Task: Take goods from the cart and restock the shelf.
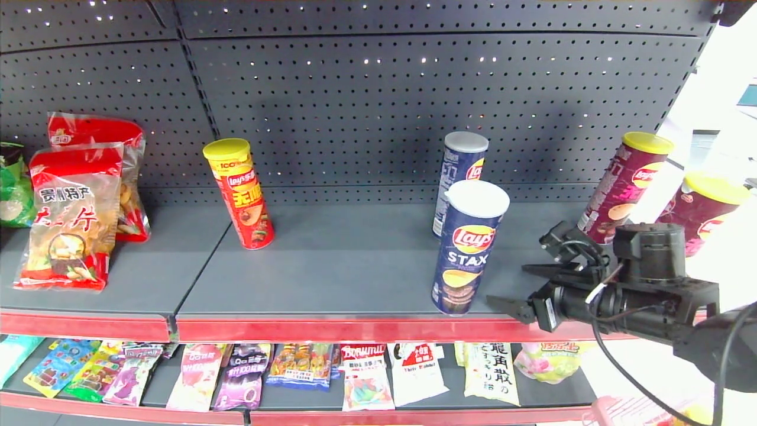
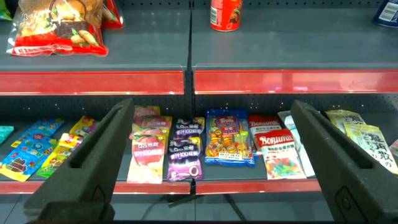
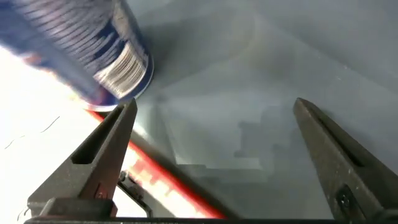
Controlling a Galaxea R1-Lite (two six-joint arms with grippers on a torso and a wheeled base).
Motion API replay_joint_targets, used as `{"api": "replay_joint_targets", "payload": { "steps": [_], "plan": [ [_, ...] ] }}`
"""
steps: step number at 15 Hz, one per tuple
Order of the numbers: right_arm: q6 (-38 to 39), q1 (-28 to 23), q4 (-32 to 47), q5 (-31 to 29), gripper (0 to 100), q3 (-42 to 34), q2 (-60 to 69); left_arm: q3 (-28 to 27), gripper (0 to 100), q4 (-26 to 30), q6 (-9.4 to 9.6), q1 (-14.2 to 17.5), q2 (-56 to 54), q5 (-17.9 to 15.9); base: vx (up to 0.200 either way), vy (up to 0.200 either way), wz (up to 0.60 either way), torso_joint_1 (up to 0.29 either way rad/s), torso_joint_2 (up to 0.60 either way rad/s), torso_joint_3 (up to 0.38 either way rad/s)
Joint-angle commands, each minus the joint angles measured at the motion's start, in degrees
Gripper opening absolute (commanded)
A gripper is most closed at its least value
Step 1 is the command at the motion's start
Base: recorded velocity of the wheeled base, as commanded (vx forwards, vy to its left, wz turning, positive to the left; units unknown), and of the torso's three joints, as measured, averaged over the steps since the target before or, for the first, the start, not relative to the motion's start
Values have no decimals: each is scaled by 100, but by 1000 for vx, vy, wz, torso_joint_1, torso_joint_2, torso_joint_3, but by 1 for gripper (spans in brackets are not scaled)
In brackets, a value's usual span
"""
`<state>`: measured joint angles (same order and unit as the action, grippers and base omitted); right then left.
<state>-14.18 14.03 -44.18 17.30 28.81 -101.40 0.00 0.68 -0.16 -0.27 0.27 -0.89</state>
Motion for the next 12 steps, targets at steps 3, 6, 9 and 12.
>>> {"api": "replay_joint_targets", "payload": {
  "steps": [3, 6, 9, 12],
  "plan": [
    [258, -58, 41, 37, 100, -1140, 2151, -9, 100, 2, -2, 0, 8, 1, 0, 0, 0, 0, 0, 0],
    [381, -111, 718, 98, 100, -1835, 4392, 0, 100, 2, -2, 0, 8, 1, 0, 0, 0, 0, 0, 0],
    [433, -691, 1851, 81, 100, -1782, 5895, 0, 100, 2, -2, 0, 8, 1, 0, 0, 0, 0, 0, 0],
    [697, -1236, 3381, -174, 100, -1211, 6923, 0, 100, 2, -2, 0, 0, 1, 0, 0, 0, 0, 0, 0]
  ]
}}
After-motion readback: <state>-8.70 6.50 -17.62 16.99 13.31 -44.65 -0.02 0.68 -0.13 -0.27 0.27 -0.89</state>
